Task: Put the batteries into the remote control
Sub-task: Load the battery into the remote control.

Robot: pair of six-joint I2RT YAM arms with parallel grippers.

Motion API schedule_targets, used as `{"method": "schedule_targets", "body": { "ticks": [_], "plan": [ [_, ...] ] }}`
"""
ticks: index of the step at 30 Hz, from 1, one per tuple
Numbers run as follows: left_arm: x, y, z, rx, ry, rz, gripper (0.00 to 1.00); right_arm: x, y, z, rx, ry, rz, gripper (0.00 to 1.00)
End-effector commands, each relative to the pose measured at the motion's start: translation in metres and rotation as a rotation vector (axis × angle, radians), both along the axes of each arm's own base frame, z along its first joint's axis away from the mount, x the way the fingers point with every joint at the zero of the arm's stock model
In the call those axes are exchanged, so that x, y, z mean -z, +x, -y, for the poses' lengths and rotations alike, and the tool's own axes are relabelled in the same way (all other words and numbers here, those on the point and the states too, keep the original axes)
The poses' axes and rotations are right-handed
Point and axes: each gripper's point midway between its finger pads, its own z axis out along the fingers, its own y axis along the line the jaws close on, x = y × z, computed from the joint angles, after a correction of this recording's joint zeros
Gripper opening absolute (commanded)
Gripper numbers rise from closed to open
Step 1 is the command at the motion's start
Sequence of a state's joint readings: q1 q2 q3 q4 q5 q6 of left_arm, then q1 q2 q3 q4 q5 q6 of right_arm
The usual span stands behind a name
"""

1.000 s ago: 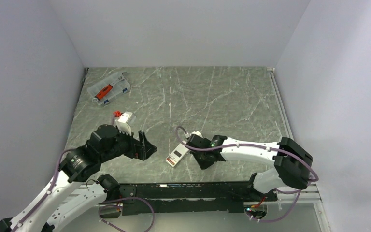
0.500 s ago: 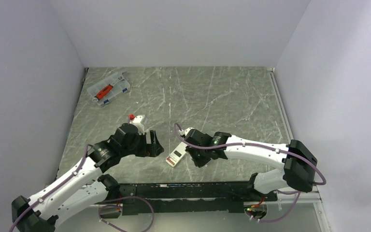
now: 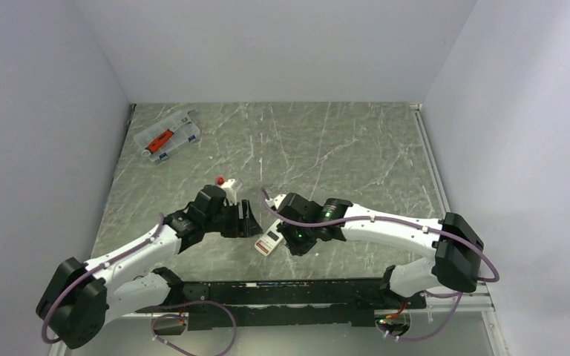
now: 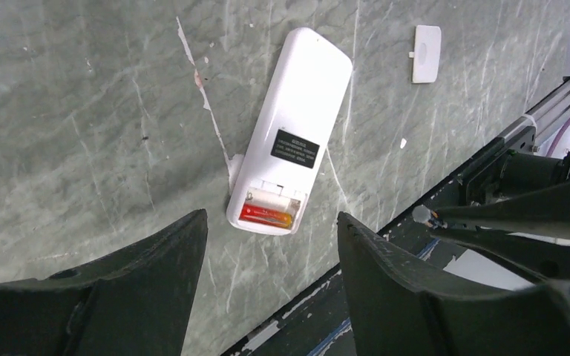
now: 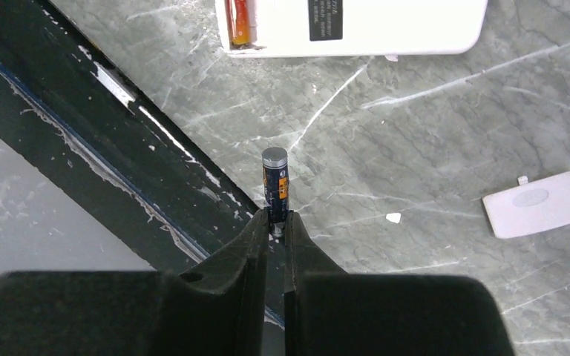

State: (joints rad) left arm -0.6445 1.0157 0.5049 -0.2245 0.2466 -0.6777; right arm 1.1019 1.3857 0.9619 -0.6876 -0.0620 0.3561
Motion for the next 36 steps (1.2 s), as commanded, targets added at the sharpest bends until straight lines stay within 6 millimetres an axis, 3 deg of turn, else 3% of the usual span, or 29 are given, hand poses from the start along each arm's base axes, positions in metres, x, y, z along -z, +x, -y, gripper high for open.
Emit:
{"method": "schedule_targets", "body": {
  "ticks": [1, 17, 36],
  "plan": [
    [-0.007, 0.008, 0.020, 0.051, -0.127, 0.019, 0.69, -0.011, 0.002, -0.016, -0.046, 0.041, 0.014, 0.00],
    [0.031, -0.007, 0.023, 0.094, -0.149, -0.081, 0.52, 0.005, 0.000, -0.019, -0.059, 0.012, -0.022, 0.00],
    [0.043, -0.020, 0.028, 0.139, -0.205, -0.114, 0.37, 0.015, 0.004, -0.028, -0.104, -0.047, -0.047, 0.00]
  ]
}}
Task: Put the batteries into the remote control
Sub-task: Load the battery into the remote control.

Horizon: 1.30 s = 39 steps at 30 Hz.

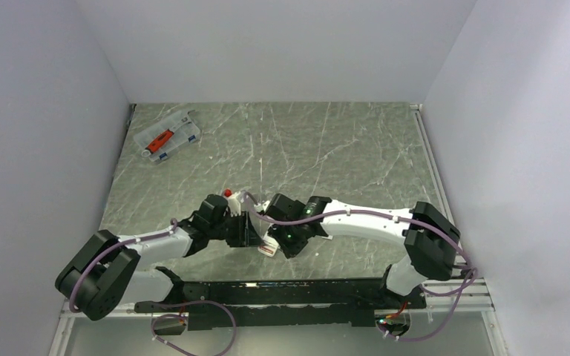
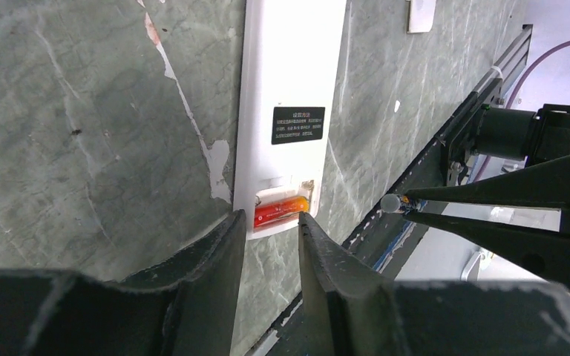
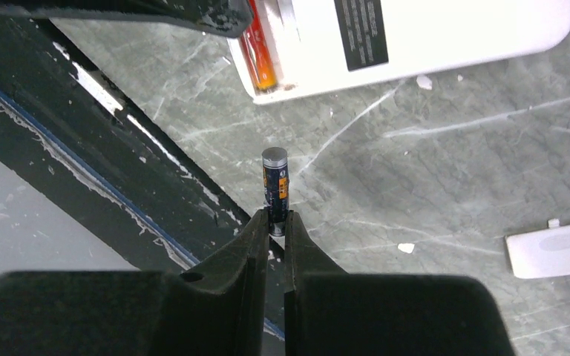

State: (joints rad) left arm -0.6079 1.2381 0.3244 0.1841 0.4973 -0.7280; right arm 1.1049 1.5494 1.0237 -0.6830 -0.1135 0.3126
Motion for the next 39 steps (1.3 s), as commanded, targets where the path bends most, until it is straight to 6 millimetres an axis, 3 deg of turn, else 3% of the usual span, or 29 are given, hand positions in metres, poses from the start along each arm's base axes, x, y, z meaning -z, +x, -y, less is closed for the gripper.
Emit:
{"method": "schedule_targets", "body": {
  "ticks": [1, 6, 17, 24, 39],
  "plan": [
    [-0.005, 0.001, 0.007, 0.017, -0.053, 0.014, 0.37, -0.010, 0.006, -0.015, -0.046, 0.021, 0.019, 0.00],
    [-0.004, 0.001, 0.005, 0.010, -0.045, 0.015, 0.38, -0.004, 0.008, -0.020, -0.080, -0.004, 0.005, 0.00],
    [-0.019, -0.001, 0.000, 0.002, -0.064, 0.067, 0.57, 0.004, 0.015, -0.033, -0.126, -0.030, -0.004, 0.00],
    [-0.023, -0.007, 0.003, 0.034, -0.092, 0.075, 0.64, -0.003, 0.018, -0.045, -0.135, 0.011, 0.003, 0.00],
    [-0.022, -0.006, 0.008, 0.051, -0.114, 0.067, 0.68, -0.017, 0.018, -0.055, -0.137, 0.076, 0.016, 0.00]
  ]
}}
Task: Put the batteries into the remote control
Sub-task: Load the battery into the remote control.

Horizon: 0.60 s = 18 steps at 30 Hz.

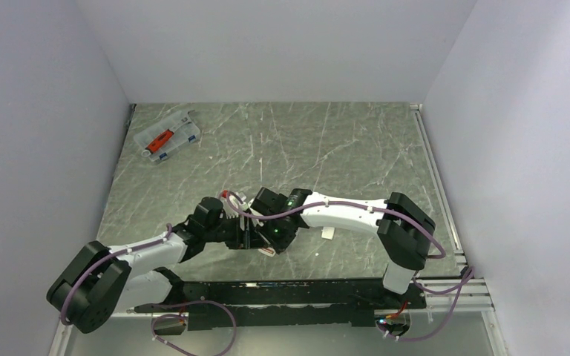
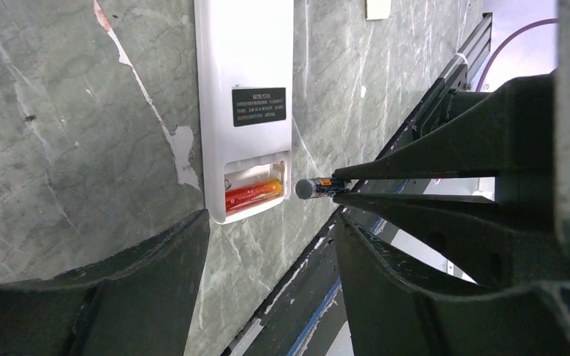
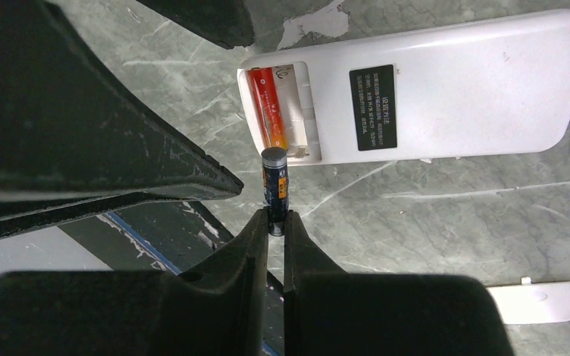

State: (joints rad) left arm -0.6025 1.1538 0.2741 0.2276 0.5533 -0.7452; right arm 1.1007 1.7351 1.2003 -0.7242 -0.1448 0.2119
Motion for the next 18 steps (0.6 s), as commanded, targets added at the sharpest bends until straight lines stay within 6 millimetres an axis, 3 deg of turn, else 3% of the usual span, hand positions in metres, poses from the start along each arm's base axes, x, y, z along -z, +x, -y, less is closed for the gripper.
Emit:
{"method": "schedule_targets", "body": {
  "ticks": [1, 12, 18],
  "plan": [
    [-0.008, 0.004, 0.006, 0.021, -0.035, 0.037, 0.68, -0.026, 0.002, -0.025, -0.039, 0.119, 0.023, 0.00],
    [-0.005, 0.005, 0.007, 0.015, -0.027, 0.028, 0.66, -0.050, -0.002, -0.029, -0.055, 0.204, 0.033, 0.00],
    [-0.005, 0.006, 0.007, 0.017, -0.028, 0.026, 0.65, -0.053, -0.003, -0.029, -0.054, 0.222, 0.033, 0.00]
  ]
}}
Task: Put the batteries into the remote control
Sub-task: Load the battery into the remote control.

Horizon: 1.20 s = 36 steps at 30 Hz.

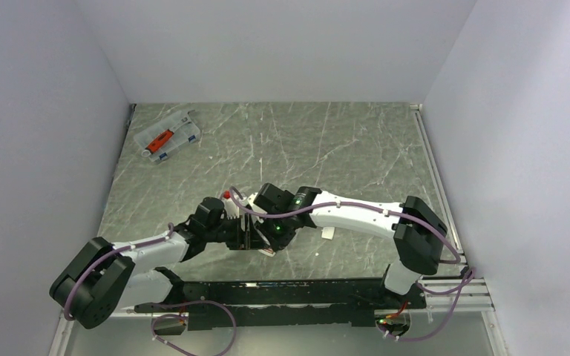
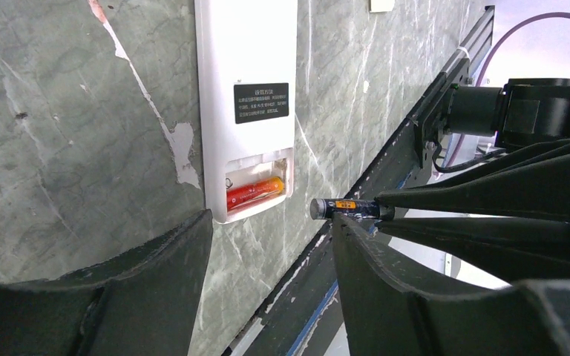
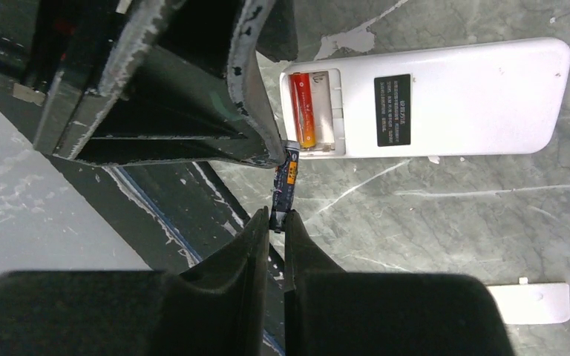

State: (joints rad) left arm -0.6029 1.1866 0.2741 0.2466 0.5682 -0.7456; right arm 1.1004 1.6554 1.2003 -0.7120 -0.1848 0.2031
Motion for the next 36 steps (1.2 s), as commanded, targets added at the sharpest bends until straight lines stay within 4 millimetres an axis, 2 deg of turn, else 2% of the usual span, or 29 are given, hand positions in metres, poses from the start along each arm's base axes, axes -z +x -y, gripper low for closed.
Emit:
{"method": "schedule_targets", "body": {
  "ticks": [1, 6, 8, 16, 22, 36],
  "plan": [
    [-0.009, 0.007, 0.006, 0.005, -0.028, 0.041, 0.64, -0.026, -0.001, -0.021, -0.032, 0.127, 0.021, 0.00],
    [-0.010, 0.007, 0.005, 0.000, -0.027, 0.042, 0.64, -0.026, -0.001, -0.020, -0.029, 0.131, 0.022, 0.00],
    [-0.010, 0.007, 0.004, -0.005, -0.024, 0.044, 0.67, -0.023, -0.001, -0.019, -0.026, 0.121, 0.019, 0.00],
    [-0.013, 0.015, -0.004, -0.068, 0.013, 0.075, 0.72, -0.003, 0.003, -0.011, -0.002, 0.067, 0.035, 0.00],
    [-0.013, 0.018, -0.004, -0.060, 0.014, 0.071, 0.64, 0.011, 0.006, -0.011, -0.001, 0.041, 0.041, 0.00],
    [-0.001, 0.019, 0.000, -0.039, 0.015, 0.043, 0.50, 0.025, 0.019, -0.007, 0.030, 0.017, 0.033, 0.00]
  ]
}}
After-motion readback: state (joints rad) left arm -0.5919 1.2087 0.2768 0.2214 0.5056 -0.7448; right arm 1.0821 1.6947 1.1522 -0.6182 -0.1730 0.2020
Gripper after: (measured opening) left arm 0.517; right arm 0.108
